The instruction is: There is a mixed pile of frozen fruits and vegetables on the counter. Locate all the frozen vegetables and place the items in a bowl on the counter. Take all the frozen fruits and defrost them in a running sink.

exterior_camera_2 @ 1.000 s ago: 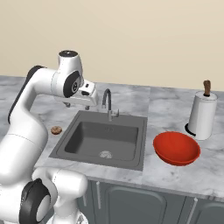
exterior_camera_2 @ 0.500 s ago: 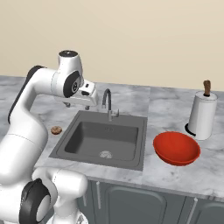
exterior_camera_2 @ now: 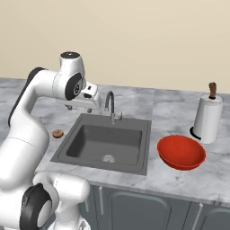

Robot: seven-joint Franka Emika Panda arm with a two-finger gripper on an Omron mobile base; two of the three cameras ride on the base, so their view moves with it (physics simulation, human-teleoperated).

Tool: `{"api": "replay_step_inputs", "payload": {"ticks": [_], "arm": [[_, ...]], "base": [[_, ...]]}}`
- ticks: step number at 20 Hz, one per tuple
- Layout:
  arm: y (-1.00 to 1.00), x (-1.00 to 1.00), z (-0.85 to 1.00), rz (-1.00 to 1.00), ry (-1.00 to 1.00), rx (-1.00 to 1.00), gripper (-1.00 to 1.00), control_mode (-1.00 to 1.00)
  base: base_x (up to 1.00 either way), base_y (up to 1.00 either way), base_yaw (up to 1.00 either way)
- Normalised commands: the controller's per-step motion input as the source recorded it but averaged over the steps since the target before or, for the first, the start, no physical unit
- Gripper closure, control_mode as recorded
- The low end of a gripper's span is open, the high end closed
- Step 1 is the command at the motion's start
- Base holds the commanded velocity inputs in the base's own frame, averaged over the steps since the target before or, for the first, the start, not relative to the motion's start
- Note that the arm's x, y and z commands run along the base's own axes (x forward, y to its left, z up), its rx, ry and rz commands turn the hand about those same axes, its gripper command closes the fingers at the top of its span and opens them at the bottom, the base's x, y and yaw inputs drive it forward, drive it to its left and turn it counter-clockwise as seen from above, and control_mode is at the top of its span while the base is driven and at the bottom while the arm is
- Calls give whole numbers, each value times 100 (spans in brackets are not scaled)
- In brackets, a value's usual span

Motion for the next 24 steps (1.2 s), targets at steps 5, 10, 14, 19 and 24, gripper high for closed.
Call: {"api": "replay_step_inputs", "payload": {"ticks": [5, 10, 14, 19, 24], "arm": [[0, 0, 0, 0, 0, 0, -100, -100], [0, 0, 0, 0, 0, 0, -100, -100], [0, 0, 0, 0, 0, 0, -100, -100], [0, 0, 0, 0, 0, 0, -100, -100], [0, 0, 0, 0, 0, 0, -100, -100]], "base": [[0, 0, 0], [0, 0, 0], [0, 0, 0], [0, 0, 0], [0, 0, 0]]}}
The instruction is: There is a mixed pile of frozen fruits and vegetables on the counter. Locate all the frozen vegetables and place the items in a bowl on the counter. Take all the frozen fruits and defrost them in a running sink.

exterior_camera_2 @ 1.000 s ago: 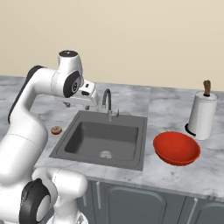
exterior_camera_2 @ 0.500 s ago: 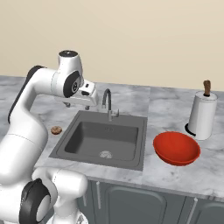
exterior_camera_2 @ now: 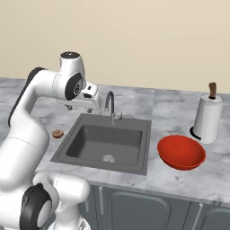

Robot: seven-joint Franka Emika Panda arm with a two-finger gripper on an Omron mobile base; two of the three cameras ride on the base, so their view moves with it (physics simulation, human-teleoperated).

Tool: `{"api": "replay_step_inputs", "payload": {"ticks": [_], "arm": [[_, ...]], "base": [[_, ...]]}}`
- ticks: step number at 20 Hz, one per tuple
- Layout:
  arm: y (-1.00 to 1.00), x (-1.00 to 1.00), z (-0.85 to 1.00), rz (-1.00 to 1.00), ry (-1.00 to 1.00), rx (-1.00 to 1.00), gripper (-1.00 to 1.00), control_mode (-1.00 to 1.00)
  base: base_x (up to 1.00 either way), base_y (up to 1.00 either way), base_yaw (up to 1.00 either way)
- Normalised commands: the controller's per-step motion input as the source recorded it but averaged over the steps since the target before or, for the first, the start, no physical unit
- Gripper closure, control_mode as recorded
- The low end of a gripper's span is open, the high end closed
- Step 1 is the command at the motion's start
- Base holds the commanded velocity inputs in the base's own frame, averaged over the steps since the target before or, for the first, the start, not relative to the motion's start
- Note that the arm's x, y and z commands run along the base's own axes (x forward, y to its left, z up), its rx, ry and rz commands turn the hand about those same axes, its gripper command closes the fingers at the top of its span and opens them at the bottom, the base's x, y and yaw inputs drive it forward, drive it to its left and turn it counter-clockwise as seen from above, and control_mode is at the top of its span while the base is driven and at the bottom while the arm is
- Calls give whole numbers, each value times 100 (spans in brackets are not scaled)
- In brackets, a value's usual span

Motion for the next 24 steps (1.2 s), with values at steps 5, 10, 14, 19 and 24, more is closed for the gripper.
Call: {"api": "replay_step_inputs", "payload": {"ticks": [5, 10, 14, 19, 24], "arm": [[0, 0, 0, 0, 0, 0, -100, -100], [0, 0, 0, 0, 0, 0, -100, -100], [9, -5, -4, -2, 3, 0, -100, -100], [89, -8, -32, -12, 2, -3, -100, -100], [92, 0, -30, -9, 5, -8, -100, -100]], "base": [[0, 0, 0], [0, 0, 0], [0, 0, 0], [0, 0, 0], [0, 0, 0]]}}
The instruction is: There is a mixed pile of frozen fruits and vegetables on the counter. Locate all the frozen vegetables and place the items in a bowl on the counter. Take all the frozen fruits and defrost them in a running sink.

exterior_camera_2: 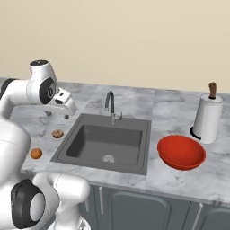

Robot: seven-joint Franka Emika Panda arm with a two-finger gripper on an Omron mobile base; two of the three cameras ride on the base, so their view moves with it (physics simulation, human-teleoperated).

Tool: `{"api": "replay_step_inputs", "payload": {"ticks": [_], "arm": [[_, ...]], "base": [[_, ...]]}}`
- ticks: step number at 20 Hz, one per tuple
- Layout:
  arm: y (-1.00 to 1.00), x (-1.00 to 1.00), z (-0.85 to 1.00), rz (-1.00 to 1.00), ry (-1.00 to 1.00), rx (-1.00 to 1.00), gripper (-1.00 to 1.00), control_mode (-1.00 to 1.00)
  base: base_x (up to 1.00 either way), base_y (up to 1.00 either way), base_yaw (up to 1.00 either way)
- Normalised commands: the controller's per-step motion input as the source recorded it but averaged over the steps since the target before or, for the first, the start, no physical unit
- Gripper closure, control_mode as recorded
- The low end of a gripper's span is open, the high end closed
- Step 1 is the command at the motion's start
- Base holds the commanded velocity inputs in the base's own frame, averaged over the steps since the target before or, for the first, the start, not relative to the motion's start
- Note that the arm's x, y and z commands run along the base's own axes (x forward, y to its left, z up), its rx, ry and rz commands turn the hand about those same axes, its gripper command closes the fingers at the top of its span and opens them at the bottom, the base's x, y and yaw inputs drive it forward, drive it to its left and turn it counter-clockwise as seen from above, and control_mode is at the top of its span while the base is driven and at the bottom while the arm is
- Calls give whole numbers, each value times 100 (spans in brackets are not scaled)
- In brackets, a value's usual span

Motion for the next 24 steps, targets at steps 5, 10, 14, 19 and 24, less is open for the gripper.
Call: {"api": "replay_step_inputs", "payload": {"ticks": [5, 10, 14, 19, 24], "arm": [[43, 15, -30, -2, 7, -4, -100, -100], [71, 45, -47, 9, 12, 0, -100, -100], [64, 54, -39, 11, 12, -1, -100, -100], [34, 65, -48, 8, 4, -5, -100, -100], [17, 74, -59, 4, 2, -3, -100, -100]], "base": [[0, 0, 0], [0, 0, 0], [0, 0, 0], [0, 0, 0], [0, 0, 0]]}}
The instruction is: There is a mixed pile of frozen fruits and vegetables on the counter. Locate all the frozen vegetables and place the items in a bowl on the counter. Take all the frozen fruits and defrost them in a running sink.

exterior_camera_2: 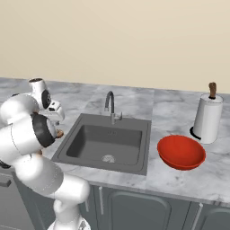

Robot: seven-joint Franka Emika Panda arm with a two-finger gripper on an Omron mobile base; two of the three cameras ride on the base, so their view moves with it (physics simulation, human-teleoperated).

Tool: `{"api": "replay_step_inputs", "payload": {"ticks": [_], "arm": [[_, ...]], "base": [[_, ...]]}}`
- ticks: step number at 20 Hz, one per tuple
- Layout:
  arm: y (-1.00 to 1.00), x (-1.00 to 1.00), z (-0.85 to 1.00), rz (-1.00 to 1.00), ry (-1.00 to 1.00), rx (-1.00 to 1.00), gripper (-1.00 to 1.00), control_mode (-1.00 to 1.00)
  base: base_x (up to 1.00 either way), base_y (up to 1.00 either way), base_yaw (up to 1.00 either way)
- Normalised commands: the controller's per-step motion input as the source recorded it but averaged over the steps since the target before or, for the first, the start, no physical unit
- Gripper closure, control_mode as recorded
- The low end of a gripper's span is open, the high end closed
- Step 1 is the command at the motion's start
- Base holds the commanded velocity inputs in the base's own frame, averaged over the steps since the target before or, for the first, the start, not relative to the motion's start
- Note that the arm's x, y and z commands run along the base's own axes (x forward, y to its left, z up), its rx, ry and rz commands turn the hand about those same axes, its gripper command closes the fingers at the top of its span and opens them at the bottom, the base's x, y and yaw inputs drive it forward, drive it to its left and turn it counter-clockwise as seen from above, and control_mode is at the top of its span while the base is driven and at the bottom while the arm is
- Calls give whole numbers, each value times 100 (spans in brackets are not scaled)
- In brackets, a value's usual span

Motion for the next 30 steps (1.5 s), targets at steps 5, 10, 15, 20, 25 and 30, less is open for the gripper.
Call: {"api": "replay_step_inputs", "payload": {"ticks": [5, 10, 15, 20, 25, 30], "arm": [[0, 54, -67, 0, 5, 0, -100, -100], [11, 41, -56, 2, 4, 0, -100, -100], [8, 36, -54, 2, 4, 0, -100, -100], [-14, 3, -40, 0, 12, 0, -100, -100], [-3, -7, -20, -2, 15, -3, -100, -100], [4, -7, -21, -9, 15, -1, 100, -100]], "base": [[0, 0, 0], [0, 0, 0], [0, 0, 0], [0, 0, 0], [0, 0, 0], [0, 0, 0]]}}
